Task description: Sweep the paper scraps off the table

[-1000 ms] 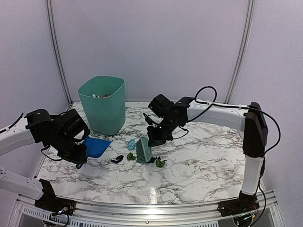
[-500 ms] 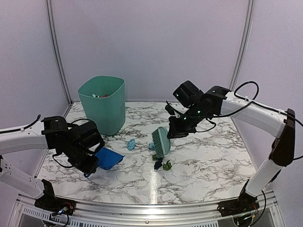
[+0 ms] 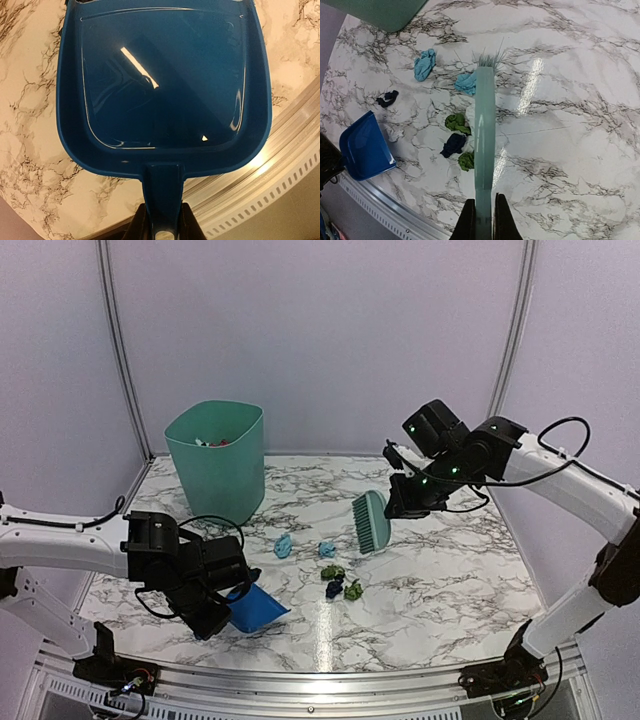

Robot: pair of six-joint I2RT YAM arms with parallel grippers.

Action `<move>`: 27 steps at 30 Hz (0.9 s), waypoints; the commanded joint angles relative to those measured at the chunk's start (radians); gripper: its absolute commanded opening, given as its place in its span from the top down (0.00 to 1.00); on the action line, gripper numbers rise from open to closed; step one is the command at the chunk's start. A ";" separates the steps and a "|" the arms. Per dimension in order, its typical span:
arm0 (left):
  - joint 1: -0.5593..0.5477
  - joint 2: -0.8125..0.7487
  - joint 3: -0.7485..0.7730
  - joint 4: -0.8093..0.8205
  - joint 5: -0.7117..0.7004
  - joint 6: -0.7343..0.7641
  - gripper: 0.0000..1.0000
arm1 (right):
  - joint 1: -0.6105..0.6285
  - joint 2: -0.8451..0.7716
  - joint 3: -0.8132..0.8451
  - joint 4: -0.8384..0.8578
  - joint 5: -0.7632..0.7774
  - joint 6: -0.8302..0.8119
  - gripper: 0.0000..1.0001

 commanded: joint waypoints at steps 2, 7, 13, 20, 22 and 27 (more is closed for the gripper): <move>-0.028 0.077 0.066 0.054 0.014 0.034 1.00 | -0.003 0.059 0.024 -0.083 0.183 -0.091 1.00; -0.028 0.167 0.124 0.102 0.030 0.082 1.00 | 0.003 0.141 0.065 -0.141 0.200 -0.147 1.00; -0.021 0.297 0.195 0.110 0.044 0.138 1.00 | 0.042 0.215 0.074 -0.155 0.187 -0.198 1.00; 0.032 0.387 0.292 0.110 0.084 0.175 1.00 | 0.105 0.308 0.115 -0.155 0.154 -0.240 1.00; 0.047 0.407 0.312 0.109 0.109 0.184 1.00 | 0.121 0.334 0.134 -0.158 0.136 -0.254 1.00; 0.097 0.436 0.338 0.109 0.138 0.217 1.00 | 0.146 0.378 0.167 -0.167 0.103 -0.282 1.00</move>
